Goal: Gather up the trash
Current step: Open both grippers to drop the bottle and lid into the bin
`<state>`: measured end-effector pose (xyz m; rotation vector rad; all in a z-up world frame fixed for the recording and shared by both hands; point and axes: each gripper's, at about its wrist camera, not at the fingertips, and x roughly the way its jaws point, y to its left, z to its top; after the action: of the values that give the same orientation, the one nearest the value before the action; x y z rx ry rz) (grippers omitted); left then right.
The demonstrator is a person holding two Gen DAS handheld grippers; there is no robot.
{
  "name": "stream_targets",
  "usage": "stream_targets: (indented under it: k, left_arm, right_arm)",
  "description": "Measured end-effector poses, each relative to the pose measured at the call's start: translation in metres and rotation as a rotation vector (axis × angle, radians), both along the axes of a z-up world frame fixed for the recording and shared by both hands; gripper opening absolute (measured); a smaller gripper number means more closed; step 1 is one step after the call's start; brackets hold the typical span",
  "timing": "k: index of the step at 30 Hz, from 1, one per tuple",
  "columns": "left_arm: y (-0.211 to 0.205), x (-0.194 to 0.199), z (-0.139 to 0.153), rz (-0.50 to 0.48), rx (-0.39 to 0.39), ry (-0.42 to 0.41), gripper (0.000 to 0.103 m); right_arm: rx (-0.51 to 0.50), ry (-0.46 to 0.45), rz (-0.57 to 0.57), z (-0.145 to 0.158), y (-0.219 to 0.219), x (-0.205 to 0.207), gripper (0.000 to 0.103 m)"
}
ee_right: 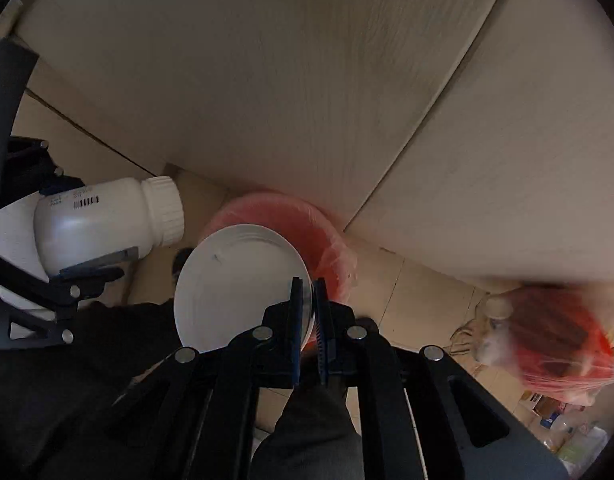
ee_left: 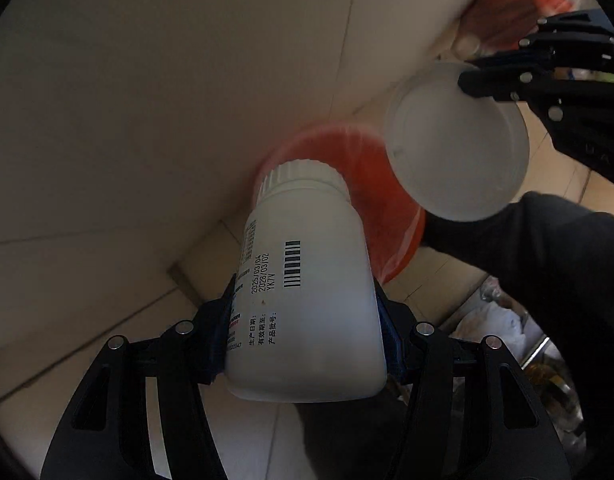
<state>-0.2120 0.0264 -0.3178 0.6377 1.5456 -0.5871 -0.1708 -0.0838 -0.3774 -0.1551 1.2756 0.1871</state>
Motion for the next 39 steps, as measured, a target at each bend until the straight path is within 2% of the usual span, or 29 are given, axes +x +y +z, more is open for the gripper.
stream_targets:
  k: [6, 8, 10, 14, 15, 16, 18, 19, 21, 22, 26, 29, 36, 39]
  left_arm:
    - [-0.002, -0.008, -0.053, 0.022, 0.04, 0.026, 0.059]
    - [-0.002, 0.002, -0.065, 0.048, 0.047, 0.031, 0.059]
    - [-0.004, 0.004, -0.071, 0.059, 0.058, 0.024, 0.069]
    - [-0.015, 0.011, -0.078, 0.056, 0.062, 0.014, 0.073]
    - [-0.017, 0.012, -0.078, 0.055, 0.062, 0.015, 0.075]
    - [-0.017, 0.011, -0.078, 0.053, 0.062, 0.014, 0.075]
    - [-0.02, 0.016, -0.077, 0.055, 0.065, 0.011, 0.075]
    - [-0.021, 0.016, -0.075, 0.058, 0.063, 0.013, 0.075]
    - [-0.024, 0.016, -0.067, 0.061, 0.056, 0.003, 0.075]
    - [-0.024, 0.014, -0.064, 0.062, 0.051, -0.001, 0.076]
    - [-0.019, 0.013, -0.027, 0.064, 0.043, -0.03, 0.076]
    - [-0.015, 0.014, 0.016, 0.08, 0.026, -0.078, 0.076]
    - [-0.007, 0.036, 0.15, 0.183, -0.054, -0.255, 0.076]
    - [-0.005, 0.049, 0.21, 0.248, -0.096, -0.345, 0.083]
  right_arm:
    - [-0.013, 0.028, -0.025, -0.053, 0.009, 0.009, 0.006]
    - [-0.015, 0.047, -0.032, -0.066, 0.012, 0.009, 0.007]
    - [-0.018, 0.058, -0.044, -0.073, 0.015, 0.008, 0.008]
    - [-0.011, 0.057, -0.051, -0.079, 0.008, 0.009, 0.014]
    - [-0.013, 0.059, -0.05, -0.083, 0.009, 0.011, 0.022]
    - [-0.015, 0.059, -0.05, -0.081, 0.008, 0.012, 0.026]
    - [-0.021, 0.048, -0.048, -0.077, 0.008, 0.01, 0.048]
    - [-0.016, 0.039, -0.05, -0.074, 0.009, 0.009, 0.052]
    - [-0.004, 0.031, -0.044, -0.069, 0.01, 0.004, 0.072]
    - [-0.014, 0.026, -0.038, -0.064, 0.01, 0.002, 0.074]
    - [0.003, 0.003, -0.013, -0.028, 0.009, -0.009, 0.077]
    - [0.025, -0.062, 0.0, 0.024, 0.001, -0.02, 0.077]
    - [0.045, -0.247, -0.055, 0.164, -0.025, -0.033, 0.084]
    - [0.051, -0.34, -0.098, 0.22, -0.036, -0.031, 0.088]
